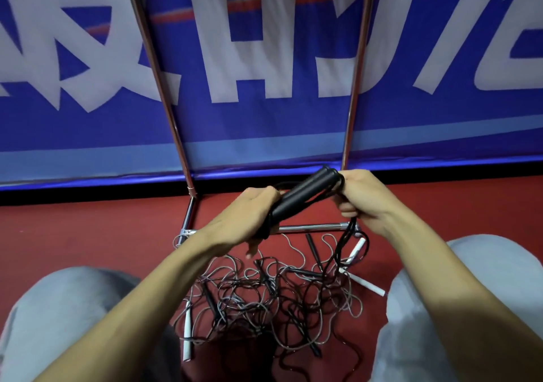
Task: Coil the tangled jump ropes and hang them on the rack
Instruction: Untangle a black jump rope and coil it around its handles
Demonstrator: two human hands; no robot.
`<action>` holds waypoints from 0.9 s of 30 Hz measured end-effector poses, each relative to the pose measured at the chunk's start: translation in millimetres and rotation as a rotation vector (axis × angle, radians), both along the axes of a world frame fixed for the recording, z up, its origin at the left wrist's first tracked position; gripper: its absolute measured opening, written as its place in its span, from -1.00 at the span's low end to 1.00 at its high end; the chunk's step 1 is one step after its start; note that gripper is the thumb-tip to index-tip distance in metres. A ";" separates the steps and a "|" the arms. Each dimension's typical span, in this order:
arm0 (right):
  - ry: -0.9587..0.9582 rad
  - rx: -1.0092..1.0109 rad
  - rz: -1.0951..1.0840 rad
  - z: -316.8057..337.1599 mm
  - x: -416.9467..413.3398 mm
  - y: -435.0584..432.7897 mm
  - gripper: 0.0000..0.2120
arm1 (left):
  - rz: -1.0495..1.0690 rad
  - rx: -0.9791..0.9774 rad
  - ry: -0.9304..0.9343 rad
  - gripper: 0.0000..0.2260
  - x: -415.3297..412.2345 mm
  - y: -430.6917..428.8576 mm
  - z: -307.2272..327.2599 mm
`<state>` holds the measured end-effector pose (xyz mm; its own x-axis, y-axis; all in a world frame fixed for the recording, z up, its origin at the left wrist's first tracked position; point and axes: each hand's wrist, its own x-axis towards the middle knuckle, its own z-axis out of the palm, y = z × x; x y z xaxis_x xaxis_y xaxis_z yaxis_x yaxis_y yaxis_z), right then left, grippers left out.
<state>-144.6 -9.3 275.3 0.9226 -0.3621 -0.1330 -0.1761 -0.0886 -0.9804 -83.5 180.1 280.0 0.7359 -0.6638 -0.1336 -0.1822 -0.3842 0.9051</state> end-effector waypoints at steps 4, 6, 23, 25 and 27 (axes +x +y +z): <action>0.052 -0.022 0.210 3.0 -6.1 12.3 -0.79 | 0.123 -0.162 0.135 -0.60 6.7 5.7 5.7; 0.112 -0.147 0.357 4.2 -10.1 19.4 -0.78 | 0.172 -0.159 0.171 -0.66 9.6 8.5 5.2; 0.077 -0.945 0.700 19.1 -34.5 29.3 -0.88 | 0.159 0.554 -0.501 -0.62 31.6 13.5 -19.6; -0.073 -0.966 0.484 14.6 -28.6 24.0 -0.89 | 0.039 0.645 -0.551 -0.58 30.9 12.0 -23.1; -0.194 -0.977 0.223 8.1 -21.9 17.9 -0.93 | -0.051 0.675 -0.587 -0.56 29.5 9.6 -21.9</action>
